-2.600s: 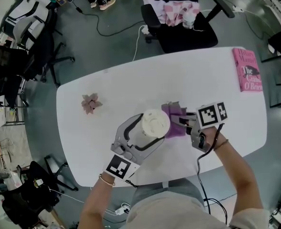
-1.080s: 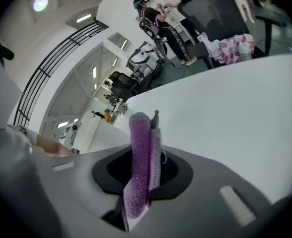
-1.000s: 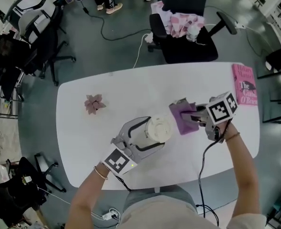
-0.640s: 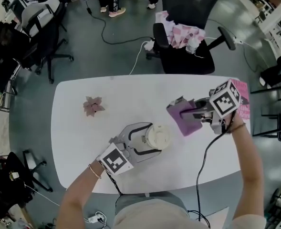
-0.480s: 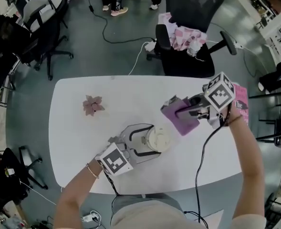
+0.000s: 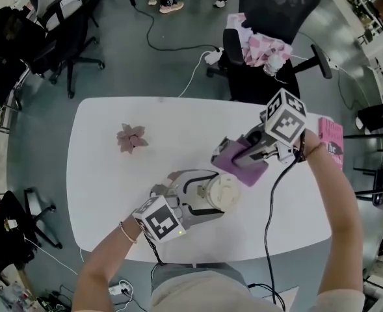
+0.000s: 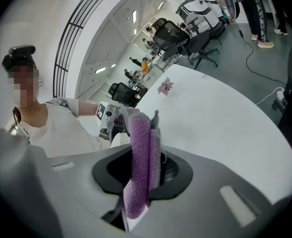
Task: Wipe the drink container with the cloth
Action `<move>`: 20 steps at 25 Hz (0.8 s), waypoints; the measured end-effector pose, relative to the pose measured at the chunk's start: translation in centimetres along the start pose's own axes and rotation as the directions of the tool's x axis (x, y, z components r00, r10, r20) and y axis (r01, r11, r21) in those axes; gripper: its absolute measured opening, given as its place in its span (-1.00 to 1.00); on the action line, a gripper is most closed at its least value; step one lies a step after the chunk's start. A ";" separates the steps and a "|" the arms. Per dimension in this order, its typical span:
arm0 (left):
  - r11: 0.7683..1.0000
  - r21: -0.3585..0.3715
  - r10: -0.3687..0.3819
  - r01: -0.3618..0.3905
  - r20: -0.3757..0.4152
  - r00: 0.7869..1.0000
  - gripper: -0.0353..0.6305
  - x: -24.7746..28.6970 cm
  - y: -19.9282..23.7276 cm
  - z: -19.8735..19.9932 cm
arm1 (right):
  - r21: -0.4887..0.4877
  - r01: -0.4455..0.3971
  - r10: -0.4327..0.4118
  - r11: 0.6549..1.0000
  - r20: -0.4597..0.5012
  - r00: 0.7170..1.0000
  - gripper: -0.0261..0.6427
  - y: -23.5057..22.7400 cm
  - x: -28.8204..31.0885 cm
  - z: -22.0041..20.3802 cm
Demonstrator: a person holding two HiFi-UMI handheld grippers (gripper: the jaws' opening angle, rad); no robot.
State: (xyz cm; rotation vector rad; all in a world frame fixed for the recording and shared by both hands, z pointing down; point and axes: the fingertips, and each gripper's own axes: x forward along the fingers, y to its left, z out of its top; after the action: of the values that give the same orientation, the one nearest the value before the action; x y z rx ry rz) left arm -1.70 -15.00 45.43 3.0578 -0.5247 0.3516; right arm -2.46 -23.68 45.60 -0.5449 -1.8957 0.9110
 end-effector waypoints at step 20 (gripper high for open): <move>1.000 0.008 -0.011 0.011 0.004 1.000 0.25 -0.1 0.0 0.1 | -0.045 -0.077 0.067 0.996 -0.192 0.979 -0.72 -0.7 2.7 0.0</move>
State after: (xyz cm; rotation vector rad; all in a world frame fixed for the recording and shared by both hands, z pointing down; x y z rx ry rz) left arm -1.74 -15.02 45.34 3.0681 -0.5085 0.3481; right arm -3.77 -22.26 47.64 -0.7106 -1.7403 0.8265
